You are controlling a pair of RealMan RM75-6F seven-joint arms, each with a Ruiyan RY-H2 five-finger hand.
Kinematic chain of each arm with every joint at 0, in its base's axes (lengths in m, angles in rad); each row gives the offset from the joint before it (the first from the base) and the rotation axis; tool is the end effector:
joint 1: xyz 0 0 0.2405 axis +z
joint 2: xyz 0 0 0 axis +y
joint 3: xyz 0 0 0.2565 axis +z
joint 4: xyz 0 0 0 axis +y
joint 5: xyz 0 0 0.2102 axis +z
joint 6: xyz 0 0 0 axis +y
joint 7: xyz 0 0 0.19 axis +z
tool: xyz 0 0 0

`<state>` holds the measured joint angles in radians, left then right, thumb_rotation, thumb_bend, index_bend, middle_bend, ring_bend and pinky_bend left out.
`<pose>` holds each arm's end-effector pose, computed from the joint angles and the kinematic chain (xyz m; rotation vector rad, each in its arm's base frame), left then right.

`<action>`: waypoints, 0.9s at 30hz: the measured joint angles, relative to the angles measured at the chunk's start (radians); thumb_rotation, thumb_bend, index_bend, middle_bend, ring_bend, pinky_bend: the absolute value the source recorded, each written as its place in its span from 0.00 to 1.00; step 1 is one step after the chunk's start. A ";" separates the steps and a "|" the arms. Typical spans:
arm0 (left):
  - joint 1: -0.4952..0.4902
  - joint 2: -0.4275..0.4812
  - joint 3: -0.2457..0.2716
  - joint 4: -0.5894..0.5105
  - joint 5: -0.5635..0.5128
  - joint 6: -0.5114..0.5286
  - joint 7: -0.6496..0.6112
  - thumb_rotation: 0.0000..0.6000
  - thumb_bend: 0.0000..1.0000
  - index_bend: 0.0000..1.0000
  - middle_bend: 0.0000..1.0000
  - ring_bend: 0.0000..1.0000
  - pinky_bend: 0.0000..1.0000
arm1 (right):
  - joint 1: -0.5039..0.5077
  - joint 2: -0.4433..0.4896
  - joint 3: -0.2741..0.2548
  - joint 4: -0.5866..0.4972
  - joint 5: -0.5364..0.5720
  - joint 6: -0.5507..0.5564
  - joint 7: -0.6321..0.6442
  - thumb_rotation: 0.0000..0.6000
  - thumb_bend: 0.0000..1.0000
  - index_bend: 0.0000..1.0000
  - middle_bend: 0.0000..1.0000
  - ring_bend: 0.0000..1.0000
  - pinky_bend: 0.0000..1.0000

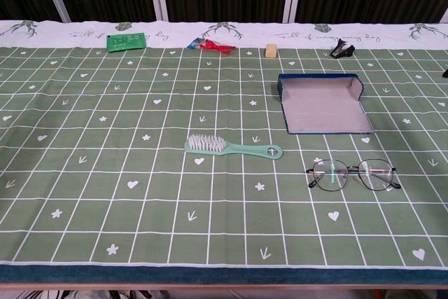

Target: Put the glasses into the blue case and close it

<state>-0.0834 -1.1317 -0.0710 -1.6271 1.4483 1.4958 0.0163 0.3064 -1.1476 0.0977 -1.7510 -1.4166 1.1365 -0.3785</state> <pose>-0.3135 0.2305 0.1626 -1.3186 -0.9125 -0.9108 -0.2473 -0.2857 0.0870 1.7572 -0.8047 0.7166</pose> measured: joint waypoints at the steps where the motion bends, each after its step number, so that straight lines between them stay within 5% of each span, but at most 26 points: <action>1: 0.000 0.000 -0.001 0.000 -0.002 -0.001 0.000 1.00 0.38 0.15 0.00 0.00 0.00 | 0.010 -0.010 0.002 -0.011 0.016 -0.013 -0.017 1.00 0.14 0.24 0.00 0.04 0.15; 15: 0.000 0.003 0.000 -0.005 -0.009 -0.009 -0.006 1.00 0.38 0.15 0.00 0.00 0.00 | 0.135 -0.210 0.026 -0.031 0.211 -0.099 -0.226 1.00 0.30 0.39 0.00 0.04 0.15; 27: -0.002 0.003 -0.002 -0.006 -0.016 -0.014 0.000 1.00 0.38 0.15 0.00 0.00 0.00 | 0.195 -0.290 0.043 -0.019 0.327 -0.089 -0.295 1.00 0.27 0.46 0.00 0.04 0.15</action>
<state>-0.0853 -1.1290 -0.0731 -1.6334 1.4326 1.4822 0.0161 0.5010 -1.4376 0.1408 -1.7697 -1.0901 1.0477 -0.6738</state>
